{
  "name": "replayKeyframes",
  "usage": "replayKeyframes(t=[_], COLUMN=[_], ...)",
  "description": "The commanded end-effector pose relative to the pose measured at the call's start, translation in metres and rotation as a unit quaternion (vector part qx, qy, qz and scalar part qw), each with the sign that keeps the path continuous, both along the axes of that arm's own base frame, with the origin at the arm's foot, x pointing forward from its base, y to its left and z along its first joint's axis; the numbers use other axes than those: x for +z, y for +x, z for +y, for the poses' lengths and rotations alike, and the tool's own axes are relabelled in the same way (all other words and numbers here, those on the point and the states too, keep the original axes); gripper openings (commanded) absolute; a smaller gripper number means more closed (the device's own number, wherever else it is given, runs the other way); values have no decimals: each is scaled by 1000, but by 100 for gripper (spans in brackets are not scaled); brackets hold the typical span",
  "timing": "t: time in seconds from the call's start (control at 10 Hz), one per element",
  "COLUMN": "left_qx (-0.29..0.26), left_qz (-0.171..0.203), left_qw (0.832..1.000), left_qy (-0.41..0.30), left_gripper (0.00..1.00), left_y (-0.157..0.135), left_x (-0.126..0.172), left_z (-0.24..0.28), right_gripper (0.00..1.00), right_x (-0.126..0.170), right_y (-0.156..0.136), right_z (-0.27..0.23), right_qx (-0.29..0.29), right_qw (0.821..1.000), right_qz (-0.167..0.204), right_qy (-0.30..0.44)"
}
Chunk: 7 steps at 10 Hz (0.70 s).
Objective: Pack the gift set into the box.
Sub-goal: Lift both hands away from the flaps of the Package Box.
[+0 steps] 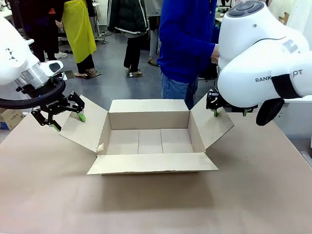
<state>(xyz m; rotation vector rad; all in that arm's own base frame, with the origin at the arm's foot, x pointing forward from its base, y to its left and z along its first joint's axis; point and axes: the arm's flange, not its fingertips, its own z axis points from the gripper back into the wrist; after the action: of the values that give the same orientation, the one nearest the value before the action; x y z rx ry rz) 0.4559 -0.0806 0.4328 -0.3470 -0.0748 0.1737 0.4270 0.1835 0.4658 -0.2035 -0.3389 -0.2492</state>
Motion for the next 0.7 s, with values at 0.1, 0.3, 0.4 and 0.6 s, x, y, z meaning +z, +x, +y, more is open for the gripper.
replayKeyframes(t=[0.1,0.3,0.4,0.6], left_qx=[6,6,6,6], left_qz=[1,1,1,1], left_qw=[1000,1000,1000,1000], left_qy=[7,7,7,7], left_gripper=[100,100,100,100], left_y=[-1,-1,-1,-1], left_x=[2,2,2,2], left_z=[1,1,1,1], right_gripper=[100,100,100,100], right_x=[2,2,2,2], right_y=[5,5,5,5], right_z=[-1,-1,-1,-1], right_qx=[2,2,2,2], right_qw=[1000,1000,1000,1000], right_qz=[-4,-4,-4,-4], right_qy=[-9,-9,-9,-9])
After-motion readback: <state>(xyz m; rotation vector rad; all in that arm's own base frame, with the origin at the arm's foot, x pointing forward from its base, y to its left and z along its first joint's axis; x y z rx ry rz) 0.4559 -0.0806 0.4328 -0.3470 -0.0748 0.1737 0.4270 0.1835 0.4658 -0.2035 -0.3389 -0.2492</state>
